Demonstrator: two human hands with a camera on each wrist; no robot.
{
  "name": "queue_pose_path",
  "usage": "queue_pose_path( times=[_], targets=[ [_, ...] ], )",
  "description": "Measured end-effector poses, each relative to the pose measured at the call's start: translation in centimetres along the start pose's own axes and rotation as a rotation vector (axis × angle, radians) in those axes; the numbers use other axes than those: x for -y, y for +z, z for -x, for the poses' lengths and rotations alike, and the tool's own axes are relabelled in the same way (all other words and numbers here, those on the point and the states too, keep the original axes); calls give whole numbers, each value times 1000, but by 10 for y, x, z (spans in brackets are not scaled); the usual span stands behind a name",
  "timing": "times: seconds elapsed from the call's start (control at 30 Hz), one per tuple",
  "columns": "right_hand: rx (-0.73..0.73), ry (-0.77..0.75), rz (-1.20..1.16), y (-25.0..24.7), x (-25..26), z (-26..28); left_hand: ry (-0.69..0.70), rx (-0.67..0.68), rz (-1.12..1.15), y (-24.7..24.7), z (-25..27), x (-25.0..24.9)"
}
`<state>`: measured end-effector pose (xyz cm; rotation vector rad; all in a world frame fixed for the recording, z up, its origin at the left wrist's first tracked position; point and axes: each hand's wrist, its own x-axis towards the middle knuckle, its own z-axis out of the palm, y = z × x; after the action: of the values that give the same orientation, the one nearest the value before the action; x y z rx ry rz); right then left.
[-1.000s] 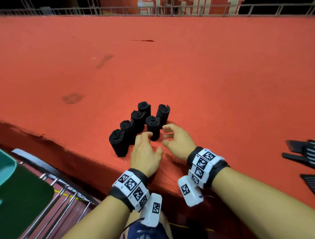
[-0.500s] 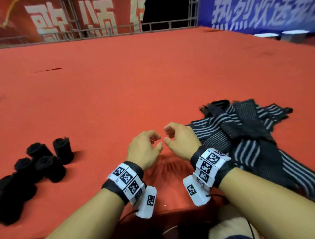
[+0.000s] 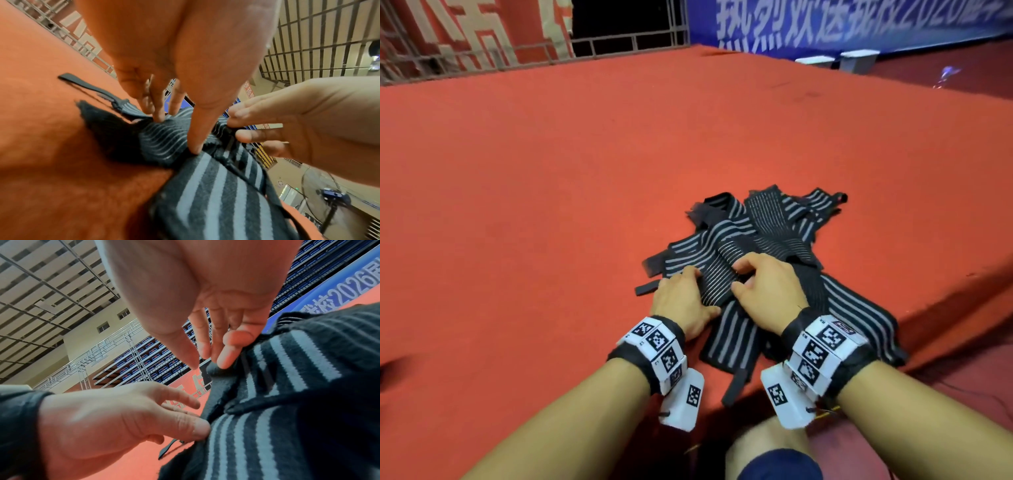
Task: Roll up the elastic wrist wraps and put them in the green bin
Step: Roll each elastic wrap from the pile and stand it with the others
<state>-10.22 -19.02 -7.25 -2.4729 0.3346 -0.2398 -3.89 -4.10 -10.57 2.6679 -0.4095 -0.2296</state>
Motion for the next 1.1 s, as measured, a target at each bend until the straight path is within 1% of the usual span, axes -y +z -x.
queue_pose_path(
  times=[0.1,0.2,0.27,0.33,0.43,0.5,0.57,0.63,0.73,0.8,0.9,1.0,1.1],
  targets=[
    [-22,4,-19,1,-4,2,-53,-17,-42,4,-3,2],
    [-38,-11,-46,6,-1,3,-82,1,-10,3,-4,7],
    [-22,-28,-52,10,2,4,-69,-50,34,0,-5,13],
    [-3,-62,-47,16,6,7,-39,-119,130,-6,-2,18],
    [-7,-90,-38,22,11,12,86,-236,352,-18,7,24],
    [-38,-108,-44,26,15,13,183,-298,501,-29,14,28],
    [-75,-148,-61,31,22,14,287,-332,622,-40,23,32],
    [-141,-191,-92,36,32,15,357,-376,736,-50,35,37],
    [-260,-267,-188,48,52,18,341,-426,892,-59,53,50],
    [-283,-331,-257,57,68,23,307,-477,892,-62,65,63],
    [-238,-390,-344,67,92,32,274,-509,872,-70,80,82],
    [-168,-424,-367,75,111,36,308,-494,878,-80,95,96],
    [-101,-407,-465,81,126,37,303,-511,883,-91,107,108]
  ],
)
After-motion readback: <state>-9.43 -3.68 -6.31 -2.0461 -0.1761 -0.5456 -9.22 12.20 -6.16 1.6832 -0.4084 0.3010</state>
